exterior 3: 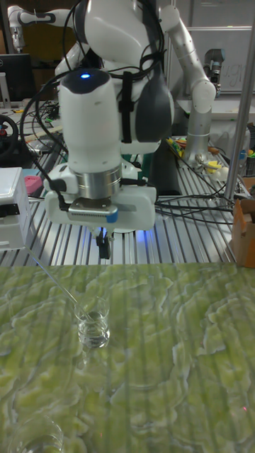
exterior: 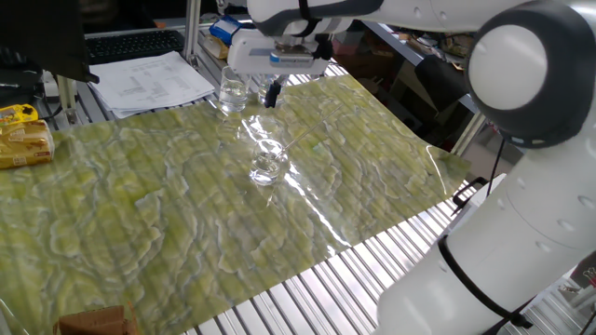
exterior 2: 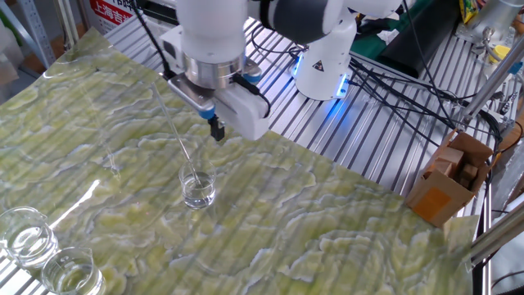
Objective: Stir the beaker with a glass rod
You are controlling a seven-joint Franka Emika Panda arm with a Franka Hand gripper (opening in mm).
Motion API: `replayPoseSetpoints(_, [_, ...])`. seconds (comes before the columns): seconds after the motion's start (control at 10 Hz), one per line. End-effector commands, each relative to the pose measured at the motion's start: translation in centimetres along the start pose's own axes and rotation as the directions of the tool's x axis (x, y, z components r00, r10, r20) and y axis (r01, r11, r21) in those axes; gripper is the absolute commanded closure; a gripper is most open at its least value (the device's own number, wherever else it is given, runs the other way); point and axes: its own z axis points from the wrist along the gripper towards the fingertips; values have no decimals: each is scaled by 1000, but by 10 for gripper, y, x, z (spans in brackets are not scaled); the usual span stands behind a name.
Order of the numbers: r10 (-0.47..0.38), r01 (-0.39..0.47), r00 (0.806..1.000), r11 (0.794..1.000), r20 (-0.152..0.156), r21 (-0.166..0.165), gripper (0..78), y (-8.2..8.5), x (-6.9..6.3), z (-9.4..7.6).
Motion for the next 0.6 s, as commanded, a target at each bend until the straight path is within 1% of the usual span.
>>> replayPoseSetpoints(0.1, [0,0,1000,1000,-3,-25,776,-4,-5,-3])
replayPoseSetpoints(0.3, [13,-12,1000,999,11,-46,776,-6,-5,3])
replayPoseSetpoints(0.6, [19,-15,998,998,56,-58,776,-11,-4,16])
